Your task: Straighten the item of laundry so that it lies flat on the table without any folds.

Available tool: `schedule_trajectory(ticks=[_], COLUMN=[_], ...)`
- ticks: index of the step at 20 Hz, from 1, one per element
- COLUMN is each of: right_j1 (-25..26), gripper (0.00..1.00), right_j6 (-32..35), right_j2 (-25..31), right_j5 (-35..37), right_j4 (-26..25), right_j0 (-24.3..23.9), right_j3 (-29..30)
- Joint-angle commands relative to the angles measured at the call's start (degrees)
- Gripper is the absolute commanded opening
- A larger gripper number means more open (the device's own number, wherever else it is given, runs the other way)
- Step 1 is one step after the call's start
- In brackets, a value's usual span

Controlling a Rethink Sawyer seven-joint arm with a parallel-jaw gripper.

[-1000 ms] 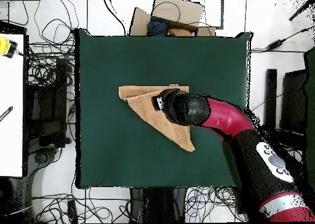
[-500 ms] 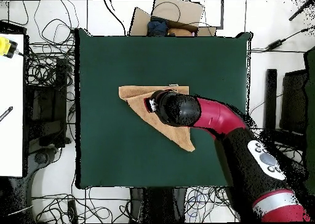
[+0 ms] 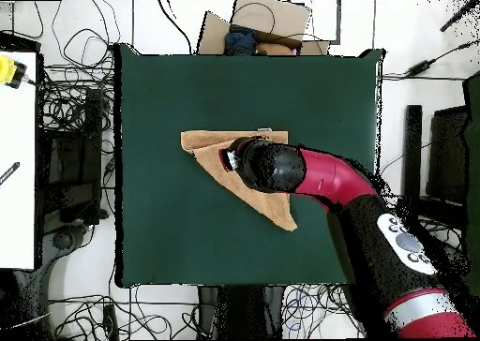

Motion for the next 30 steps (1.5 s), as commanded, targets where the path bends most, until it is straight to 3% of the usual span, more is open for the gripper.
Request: schedule_trajectory(ticks=[1, 22, 28, 30], right_j1=[-1.09, -0.78, 0.20, 3.64], gripper=[1.00, 1.00, 1.00, 1.00], right_j6=[6.01, 5.48, 4.54, 2.64], right_j2=[-0.63, -0.50, -0.50, -0.37], right_j5=[3.51, 1.41, 2.11, 2.32], right_j4=[-1.38, -2.19, -2.36, -3.02], right_j0=[1.61, 0.35, -0.01, -0.07], right_j3=[2.75, 3.95, 2.53, -1.52])
